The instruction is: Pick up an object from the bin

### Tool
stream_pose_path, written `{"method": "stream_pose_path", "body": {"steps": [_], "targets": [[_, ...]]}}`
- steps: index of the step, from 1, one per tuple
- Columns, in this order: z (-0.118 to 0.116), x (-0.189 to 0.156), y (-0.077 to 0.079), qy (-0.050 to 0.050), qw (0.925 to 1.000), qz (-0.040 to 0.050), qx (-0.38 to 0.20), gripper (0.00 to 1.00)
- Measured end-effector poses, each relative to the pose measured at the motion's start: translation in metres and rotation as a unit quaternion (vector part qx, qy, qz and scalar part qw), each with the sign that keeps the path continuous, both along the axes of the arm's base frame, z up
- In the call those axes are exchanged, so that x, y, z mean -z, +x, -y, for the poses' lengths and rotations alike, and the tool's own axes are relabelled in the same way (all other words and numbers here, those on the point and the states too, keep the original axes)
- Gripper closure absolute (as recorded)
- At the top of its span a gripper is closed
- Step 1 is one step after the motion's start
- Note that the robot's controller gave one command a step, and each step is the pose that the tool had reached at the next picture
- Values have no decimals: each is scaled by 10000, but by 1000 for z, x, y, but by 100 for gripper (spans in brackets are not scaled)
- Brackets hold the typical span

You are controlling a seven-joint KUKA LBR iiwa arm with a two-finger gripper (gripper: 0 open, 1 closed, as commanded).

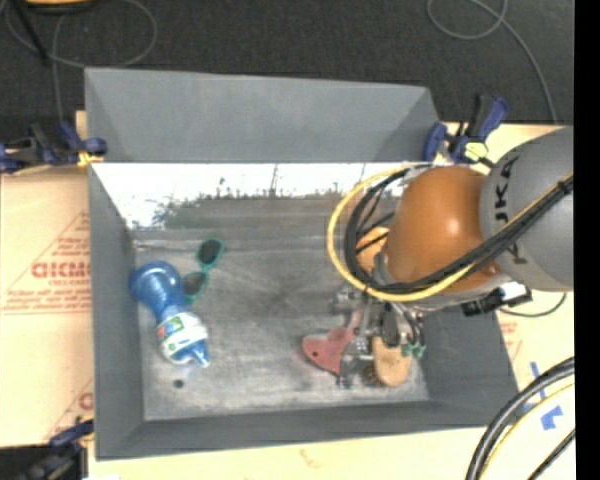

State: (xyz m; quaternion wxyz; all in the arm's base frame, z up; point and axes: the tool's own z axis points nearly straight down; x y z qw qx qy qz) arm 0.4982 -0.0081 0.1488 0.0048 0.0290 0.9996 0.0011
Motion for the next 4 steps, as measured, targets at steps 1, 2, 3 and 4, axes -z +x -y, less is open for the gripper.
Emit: {"method": "stream_pose_path", "body": {"steps": [1,2,3,4], "targets": [[43,76,8,-21,10000,-9,-97,100],[43,76,8,-20,10000,-9,-96,100],[43,29,-6,4,9998,-68,188,100],[61,-128,-7,-15,9998,-26,172,100]]}}
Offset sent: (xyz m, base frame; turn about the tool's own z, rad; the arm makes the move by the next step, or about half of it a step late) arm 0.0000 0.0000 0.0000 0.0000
